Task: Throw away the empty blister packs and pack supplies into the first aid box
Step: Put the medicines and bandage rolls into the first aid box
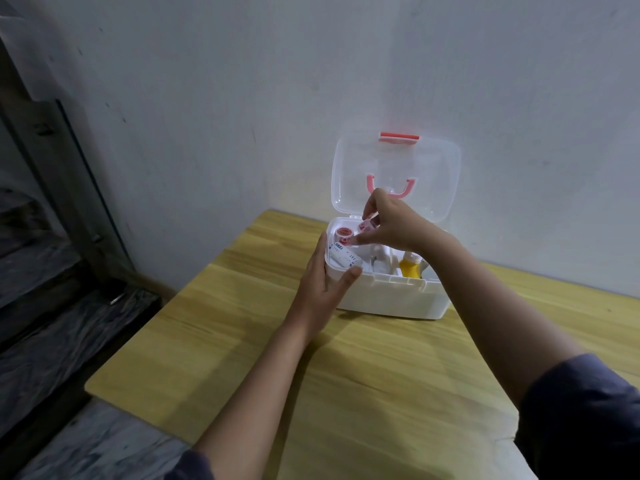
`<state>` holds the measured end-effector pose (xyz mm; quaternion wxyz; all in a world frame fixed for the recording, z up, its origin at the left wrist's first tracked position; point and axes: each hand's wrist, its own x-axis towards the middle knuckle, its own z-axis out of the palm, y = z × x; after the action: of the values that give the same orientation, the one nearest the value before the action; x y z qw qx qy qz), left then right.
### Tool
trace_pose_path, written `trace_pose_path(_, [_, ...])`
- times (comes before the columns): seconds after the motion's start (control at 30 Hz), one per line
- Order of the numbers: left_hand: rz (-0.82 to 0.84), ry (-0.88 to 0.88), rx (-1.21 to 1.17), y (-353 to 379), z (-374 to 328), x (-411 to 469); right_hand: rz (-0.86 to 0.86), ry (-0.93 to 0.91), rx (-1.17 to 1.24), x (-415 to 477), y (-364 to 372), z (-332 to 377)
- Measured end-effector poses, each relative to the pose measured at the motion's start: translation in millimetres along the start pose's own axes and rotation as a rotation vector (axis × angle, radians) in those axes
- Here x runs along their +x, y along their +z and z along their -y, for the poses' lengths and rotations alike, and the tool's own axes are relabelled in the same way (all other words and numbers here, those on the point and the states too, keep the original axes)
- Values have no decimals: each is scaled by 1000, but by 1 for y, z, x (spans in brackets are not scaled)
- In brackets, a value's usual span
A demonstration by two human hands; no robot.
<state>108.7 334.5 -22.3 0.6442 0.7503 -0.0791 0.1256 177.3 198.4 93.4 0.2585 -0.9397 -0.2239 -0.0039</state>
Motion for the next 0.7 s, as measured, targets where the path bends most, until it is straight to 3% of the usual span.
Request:
trace_pose_path(0.2, [-9,-1,7,0,-2,-1,-88,-77,-24,-2,9,-7])
trace_pose_path(0.53, [-14,-18,-9,1,-2,-2,24,-99,-129,-2,3,-15])
trace_pose_path(0.7, [-24,-20,6,1,0,-1,-61,-79,-61,-1,8,-18])
